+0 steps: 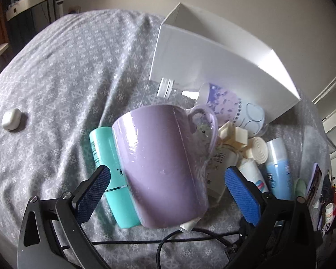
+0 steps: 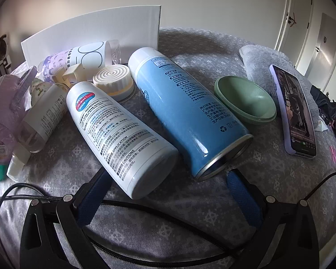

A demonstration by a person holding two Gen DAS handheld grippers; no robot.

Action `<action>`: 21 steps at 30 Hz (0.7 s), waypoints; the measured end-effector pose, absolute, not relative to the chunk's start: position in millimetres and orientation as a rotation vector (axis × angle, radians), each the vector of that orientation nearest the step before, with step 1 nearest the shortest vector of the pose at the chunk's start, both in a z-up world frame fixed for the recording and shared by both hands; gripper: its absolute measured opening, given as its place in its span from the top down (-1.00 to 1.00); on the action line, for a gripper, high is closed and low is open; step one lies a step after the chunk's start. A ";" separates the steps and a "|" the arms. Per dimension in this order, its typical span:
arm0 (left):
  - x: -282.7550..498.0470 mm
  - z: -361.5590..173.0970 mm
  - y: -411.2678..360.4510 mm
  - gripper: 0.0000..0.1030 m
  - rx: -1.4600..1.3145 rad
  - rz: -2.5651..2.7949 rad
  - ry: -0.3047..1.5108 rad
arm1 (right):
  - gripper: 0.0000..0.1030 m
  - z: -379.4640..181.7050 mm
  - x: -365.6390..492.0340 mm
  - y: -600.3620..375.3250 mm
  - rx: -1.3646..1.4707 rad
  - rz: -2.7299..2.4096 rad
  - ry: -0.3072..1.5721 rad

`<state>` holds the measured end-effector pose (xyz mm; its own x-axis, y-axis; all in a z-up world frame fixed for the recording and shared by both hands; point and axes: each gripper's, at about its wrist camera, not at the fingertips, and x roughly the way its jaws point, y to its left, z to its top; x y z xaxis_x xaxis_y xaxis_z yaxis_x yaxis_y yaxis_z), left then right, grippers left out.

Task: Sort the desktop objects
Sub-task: 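Grasp the lilac mug with the left gripper, then carry the lilac mug into the white box and open the left gripper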

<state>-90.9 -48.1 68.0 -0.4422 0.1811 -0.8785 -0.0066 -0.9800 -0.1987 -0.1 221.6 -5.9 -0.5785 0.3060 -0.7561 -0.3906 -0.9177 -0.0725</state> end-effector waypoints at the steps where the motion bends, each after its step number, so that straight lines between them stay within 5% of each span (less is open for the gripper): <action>1: -96.9 60.2 -45.3 -0.99 -1.628 2.562 -0.233 | -1.00 -6.0 -0.3 221.7 -1.162 2.484 0.142; 8: -111.6 40.3 -14.4 -0.92 -1.642 2.569 0.027 | -1.00 -5.9 -0.4 222.3 -1.163 2.480 0.136; 11: -114.5 29.5 -15.2 -0.69 -1.686 2.557 0.036 | -1.00 -5.9 -1.6 222.6 -1.164 2.477 0.131; 21: -74.0 59.0 -18.3 -0.68 -1.466 2.526 -0.029 | -1.00 -6.3 -2.4 223.6 -1.164 2.477 0.130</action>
